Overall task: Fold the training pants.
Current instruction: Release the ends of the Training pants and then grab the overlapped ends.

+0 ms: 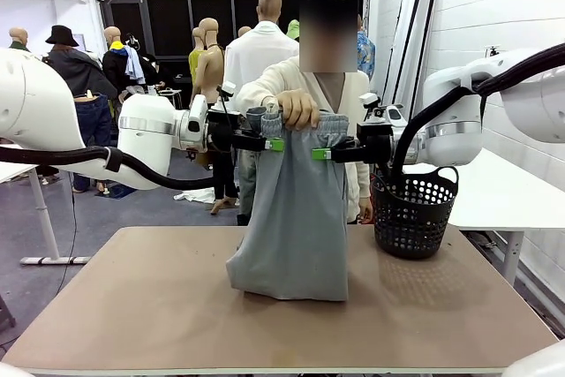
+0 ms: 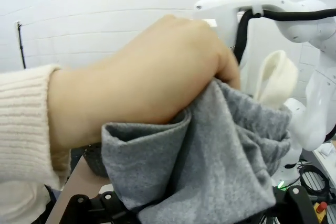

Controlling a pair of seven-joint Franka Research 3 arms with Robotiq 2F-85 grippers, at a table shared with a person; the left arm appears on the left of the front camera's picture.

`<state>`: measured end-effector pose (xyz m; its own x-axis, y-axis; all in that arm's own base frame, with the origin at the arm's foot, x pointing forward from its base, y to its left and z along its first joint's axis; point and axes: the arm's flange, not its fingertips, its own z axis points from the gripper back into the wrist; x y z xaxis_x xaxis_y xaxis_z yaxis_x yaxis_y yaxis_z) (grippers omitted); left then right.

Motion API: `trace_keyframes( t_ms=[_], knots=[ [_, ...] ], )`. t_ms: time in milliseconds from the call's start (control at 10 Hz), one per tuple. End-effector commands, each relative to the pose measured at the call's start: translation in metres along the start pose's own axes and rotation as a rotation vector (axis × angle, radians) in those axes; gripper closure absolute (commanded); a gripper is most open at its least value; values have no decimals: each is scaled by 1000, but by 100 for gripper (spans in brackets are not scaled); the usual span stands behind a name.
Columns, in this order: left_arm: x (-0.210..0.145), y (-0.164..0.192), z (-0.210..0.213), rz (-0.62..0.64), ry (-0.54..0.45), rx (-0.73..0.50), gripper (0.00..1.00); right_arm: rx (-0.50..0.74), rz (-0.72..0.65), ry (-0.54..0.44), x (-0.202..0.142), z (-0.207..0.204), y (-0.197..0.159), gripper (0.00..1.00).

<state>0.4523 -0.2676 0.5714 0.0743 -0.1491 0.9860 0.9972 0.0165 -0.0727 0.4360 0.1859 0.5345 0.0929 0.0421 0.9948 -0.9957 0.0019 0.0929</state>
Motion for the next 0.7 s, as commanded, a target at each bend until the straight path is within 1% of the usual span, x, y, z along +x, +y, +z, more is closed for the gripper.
trace_keyframes(
  t_ms=[0, 400, 600],
  knots=[
    [-2, -4, -9, 54, 49, 74, 0, -15, 31, -27, 4, -12, -9, 0],
    [-11, 2, -13, 69, 44, 78, 0, -29, 38, -54, 16, -4, -14, 0],
    [-10, 0, -12, 63, -18, 56, 0, -17, 24, -40, 13, -8, -12, 0]
  ],
)
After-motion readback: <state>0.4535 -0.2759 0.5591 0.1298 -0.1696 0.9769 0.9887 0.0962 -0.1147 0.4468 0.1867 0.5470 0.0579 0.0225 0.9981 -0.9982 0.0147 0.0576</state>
